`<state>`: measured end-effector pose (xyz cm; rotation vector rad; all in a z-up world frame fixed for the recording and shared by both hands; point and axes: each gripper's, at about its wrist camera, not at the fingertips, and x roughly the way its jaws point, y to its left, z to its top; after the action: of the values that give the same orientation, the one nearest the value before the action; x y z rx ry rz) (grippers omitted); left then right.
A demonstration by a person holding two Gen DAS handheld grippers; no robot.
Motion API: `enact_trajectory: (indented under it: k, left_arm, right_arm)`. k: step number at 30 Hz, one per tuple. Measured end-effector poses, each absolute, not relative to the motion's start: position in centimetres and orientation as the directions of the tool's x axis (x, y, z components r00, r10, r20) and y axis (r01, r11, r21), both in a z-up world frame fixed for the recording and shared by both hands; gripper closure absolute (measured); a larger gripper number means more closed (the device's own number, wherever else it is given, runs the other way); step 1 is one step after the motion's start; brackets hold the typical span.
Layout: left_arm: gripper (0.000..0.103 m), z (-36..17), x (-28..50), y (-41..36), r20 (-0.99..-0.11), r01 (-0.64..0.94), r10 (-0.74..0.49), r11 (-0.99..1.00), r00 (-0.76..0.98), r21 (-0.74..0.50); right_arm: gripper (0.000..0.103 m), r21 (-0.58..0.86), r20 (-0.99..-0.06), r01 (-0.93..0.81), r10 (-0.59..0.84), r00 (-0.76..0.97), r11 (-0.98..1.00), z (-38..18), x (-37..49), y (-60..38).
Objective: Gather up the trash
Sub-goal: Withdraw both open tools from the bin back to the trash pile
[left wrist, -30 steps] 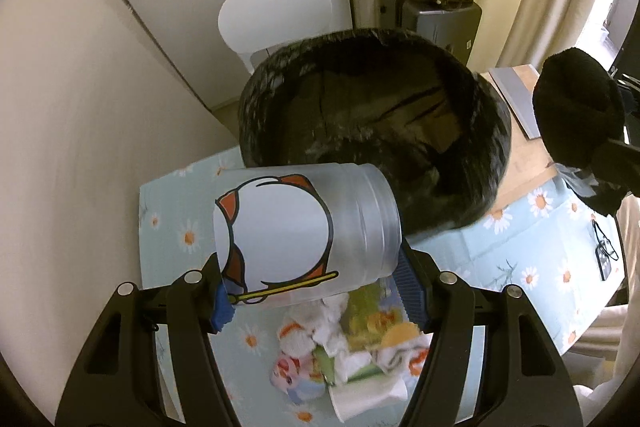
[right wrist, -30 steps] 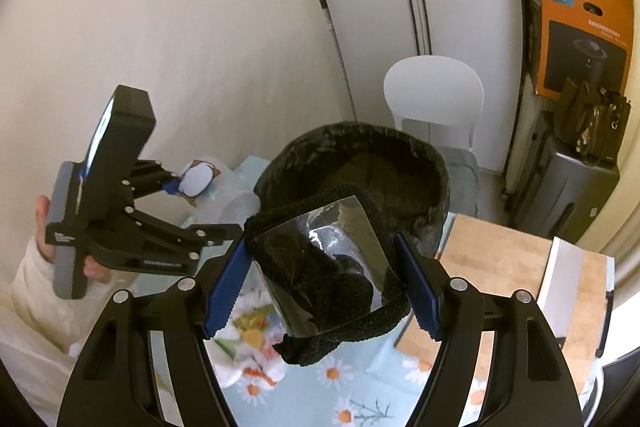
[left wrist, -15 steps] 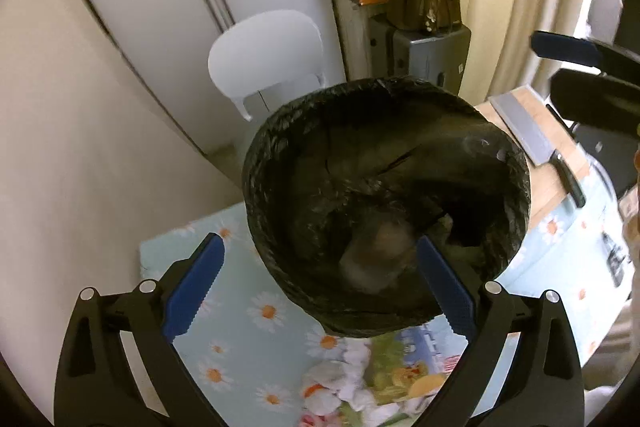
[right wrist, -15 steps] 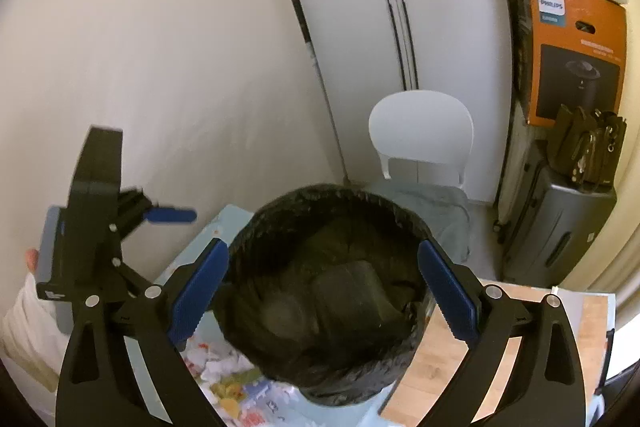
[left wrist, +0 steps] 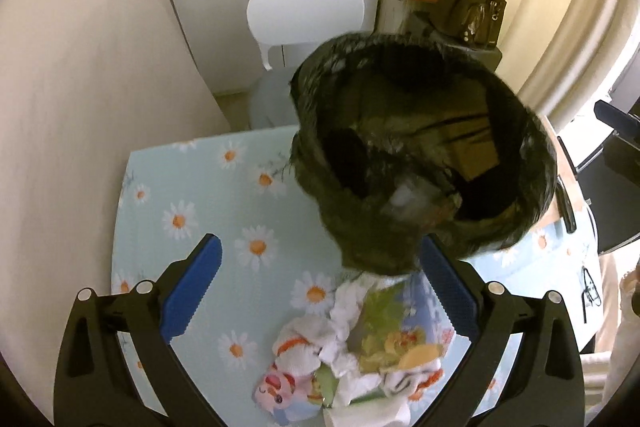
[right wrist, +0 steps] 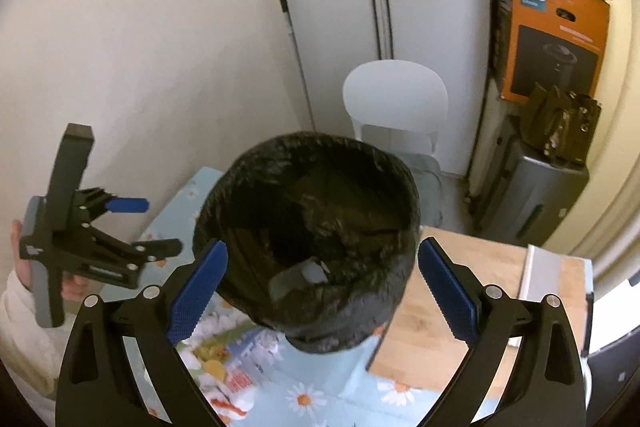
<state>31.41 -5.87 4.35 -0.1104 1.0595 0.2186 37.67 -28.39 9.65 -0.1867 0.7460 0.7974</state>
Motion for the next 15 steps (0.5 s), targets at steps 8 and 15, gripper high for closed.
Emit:
enact_trajectory:
  k: [8, 15]
  left_arm:
    - [0.006, 3.0, 28.6, -4.4, -0.891, -0.238, 0.139, 0.971, 0.433, 0.036]
    - [0.006, 1.0, 26.6, -3.4, -0.905, -0.233, 0.122, 0.972, 0.408, 0.026]
  right_arm:
    - [0.011, 0.135, -0.72, -0.69, 0.548, 0.424, 0.711, 6.8, 35.4, -27.9]
    - [0.011, 0.138, -0.766, -0.683, 0.514, 0.386, 0.718, 4.3, 33.4, -27.0]
